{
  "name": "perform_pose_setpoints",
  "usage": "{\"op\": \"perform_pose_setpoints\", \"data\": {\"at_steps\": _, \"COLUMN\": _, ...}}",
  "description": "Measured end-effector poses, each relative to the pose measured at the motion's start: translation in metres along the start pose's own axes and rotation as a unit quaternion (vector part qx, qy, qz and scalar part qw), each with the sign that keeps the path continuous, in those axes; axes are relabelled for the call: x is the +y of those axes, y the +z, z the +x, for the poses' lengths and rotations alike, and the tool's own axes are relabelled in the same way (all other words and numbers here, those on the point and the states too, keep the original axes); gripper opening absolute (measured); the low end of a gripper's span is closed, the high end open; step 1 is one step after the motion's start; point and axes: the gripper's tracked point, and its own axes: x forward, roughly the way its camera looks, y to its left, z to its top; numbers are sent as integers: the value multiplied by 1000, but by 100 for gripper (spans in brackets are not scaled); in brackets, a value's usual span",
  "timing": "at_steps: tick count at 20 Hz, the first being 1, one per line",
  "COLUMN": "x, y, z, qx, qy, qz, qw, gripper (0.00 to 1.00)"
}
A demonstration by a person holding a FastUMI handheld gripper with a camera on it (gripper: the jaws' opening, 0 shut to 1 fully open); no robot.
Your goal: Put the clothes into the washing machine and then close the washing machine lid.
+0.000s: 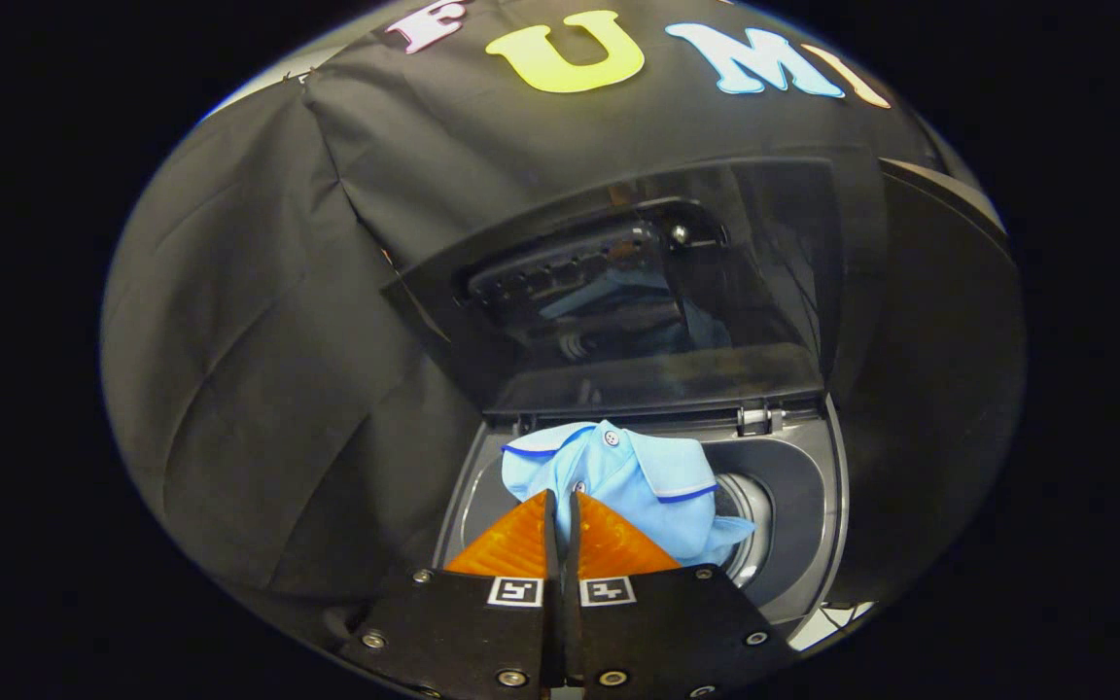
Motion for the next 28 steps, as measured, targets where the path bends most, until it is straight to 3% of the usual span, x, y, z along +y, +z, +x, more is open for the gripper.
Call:
{"op": "perform_pose_setpoints", "data": {"at_steps": 9, "x": -28, "y": -44, "z": 39, "qx": 36, "qy": -61, "qz": -8, "qw": 997, "gripper": 1}}
{"op": "perform_pose_setpoints", "data": {"at_steps": 13, "x": -41, "y": -59, "z": 44, "qx": 52, "qy": -85, "qz": -26, "qw": 995, "gripper": 8}}
{"op": "perform_pose_setpoints", "data": {"at_steps": 14, "x": -42, "y": -59, "z": 44, "qx": 51, "qy": -85, "qz": -26, "qw": 995, "gripper": 14}}
{"op": "perform_pose_setpoints", "data": {"at_steps": 20, "x": -49, "y": -60, "z": 42, "qx": 49, "qy": -106, "qz": -73, "qw": 991, "gripper": 88}}
{"op": "perform_pose_setpoints", "data": {"at_steps": 22, "x": -49, "y": -55, "z": 39, "qx": 38, "qy": -111, "qz": -90, "qw": 989, "gripper": 95}}
{"op": "perform_pose_setpoints", "data": {"at_steps": 28, "x": -23, "y": -20, "z": 6, "qx": -37, "qy": -118, "qz": -153, "qw": 980, "gripper": 95}}
